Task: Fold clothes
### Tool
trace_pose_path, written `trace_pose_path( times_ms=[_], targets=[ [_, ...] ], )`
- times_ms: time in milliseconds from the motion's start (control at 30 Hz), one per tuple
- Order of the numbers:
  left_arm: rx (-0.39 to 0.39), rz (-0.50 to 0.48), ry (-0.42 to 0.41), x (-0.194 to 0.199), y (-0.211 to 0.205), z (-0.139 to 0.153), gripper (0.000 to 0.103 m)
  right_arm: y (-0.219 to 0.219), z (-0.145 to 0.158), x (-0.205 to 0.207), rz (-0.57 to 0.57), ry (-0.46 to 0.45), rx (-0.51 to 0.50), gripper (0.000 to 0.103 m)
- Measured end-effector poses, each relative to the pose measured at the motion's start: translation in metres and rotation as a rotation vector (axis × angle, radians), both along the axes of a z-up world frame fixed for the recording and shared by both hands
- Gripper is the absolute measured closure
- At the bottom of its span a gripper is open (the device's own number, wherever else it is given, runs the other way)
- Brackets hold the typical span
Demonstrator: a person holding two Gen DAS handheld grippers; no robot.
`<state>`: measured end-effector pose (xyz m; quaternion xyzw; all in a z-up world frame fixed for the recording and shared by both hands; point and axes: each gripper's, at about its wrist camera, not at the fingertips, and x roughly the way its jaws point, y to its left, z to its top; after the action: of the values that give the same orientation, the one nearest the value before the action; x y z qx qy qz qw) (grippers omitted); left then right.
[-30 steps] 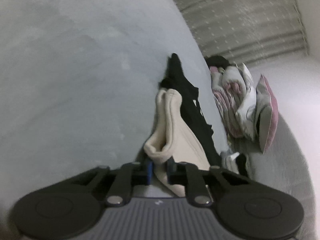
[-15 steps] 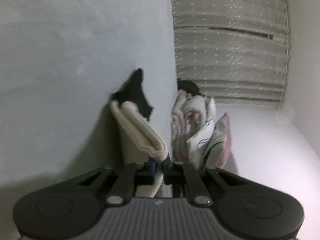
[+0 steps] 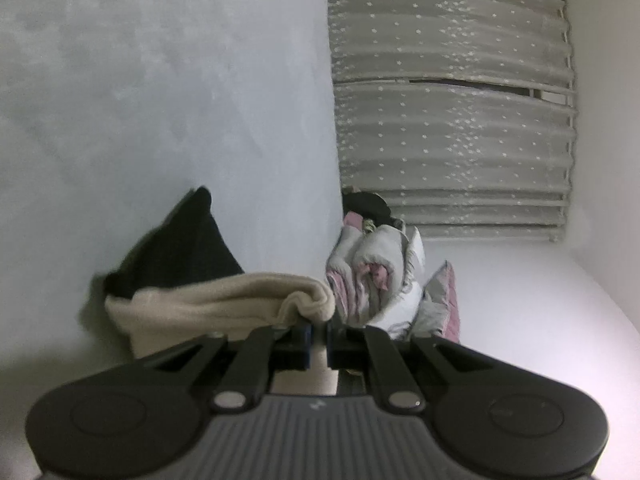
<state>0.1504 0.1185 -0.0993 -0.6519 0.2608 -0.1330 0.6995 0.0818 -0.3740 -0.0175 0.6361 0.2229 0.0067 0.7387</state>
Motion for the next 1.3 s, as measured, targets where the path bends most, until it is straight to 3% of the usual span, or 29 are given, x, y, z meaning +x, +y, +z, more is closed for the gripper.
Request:
trace_pose_path(
  times_ms=[433, 533, 567, 600, 633, 733, 967, 1033, 1100, 1133, 1167, 1233, 1300],
  targets=[
    [0.167, -0.016, 0.066, 0.072, -0.005, -0.036, 0.095, -0.014, -0.052, 0.057, -0.016, 0.095, -0.009, 0.089],
    [0.201, -0.044, 0.035, 0.074, 0.003, -0.035, 0.076, -0.02, -0.061, 0.059, 0.0, 0.082, 0.028, 0.086],
    [0.217, -0.052, 0.018, 0.075, 0.007, -0.032, 0.063, -0.023, -0.062, 0.058, 0.008, 0.07, 0.044, 0.084],
    [0.243, -0.059, -0.006, 0.076, 0.011, -0.027, 0.056, -0.027, -0.059, 0.056, 0.012, 0.052, 0.037, 0.084],
    [0.271, -0.067, -0.03, 0.076, 0.015, -0.023, 0.055, -0.031, -0.055, 0.053, 0.015, 0.032, 0.027, 0.08],
    [0.408, -0.096, -0.086, 0.074, 0.019, -0.012, 0.046, -0.041, -0.04, 0.045, 0.004, -0.011, -0.075, 0.054],
    [0.715, -0.178, -0.163, 0.076, 0.005, -0.005, 0.047, -0.023, -0.019, 0.039, 0.061, -0.023, -0.417, 0.053],
    [0.778, -0.201, -0.182, 0.078, -0.003, -0.006, 0.053, -0.006, -0.017, 0.045, 0.105, -0.016, -0.544, 0.053],
    [0.841, -0.23, -0.207, 0.081, -0.01, -0.005, 0.075, 0.012, -0.016, 0.051, 0.134, -0.005, -0.694, 0.053],
    [0.879, -0.243, -0.218, 0.081, -0.015, -0.005, 0.082, 0.023, -0.016, 0.054, 0.145, 0.001, -0.787, 0.055],
    [0.913, -0.25, -0.229, 0.081, -0.018, -0.005, 0.099, 0.032, -0.018, 0.056, 0.159, -0.001, -0.869, 0.069],
    [0.983, -0.227, -0.256, 0.073, -0.023, -0.003, 0.098, 0.049, -0.023, 0.057, 0.205, -0.009, -1.005, 0.087],
    [1.042, -0.18, -0.291, 0.064, -0.024, 0.0, 0.099, 0.059, -0.027, 0.047, 0.186, -0.039, -1.105, 0.091]
  ],
)
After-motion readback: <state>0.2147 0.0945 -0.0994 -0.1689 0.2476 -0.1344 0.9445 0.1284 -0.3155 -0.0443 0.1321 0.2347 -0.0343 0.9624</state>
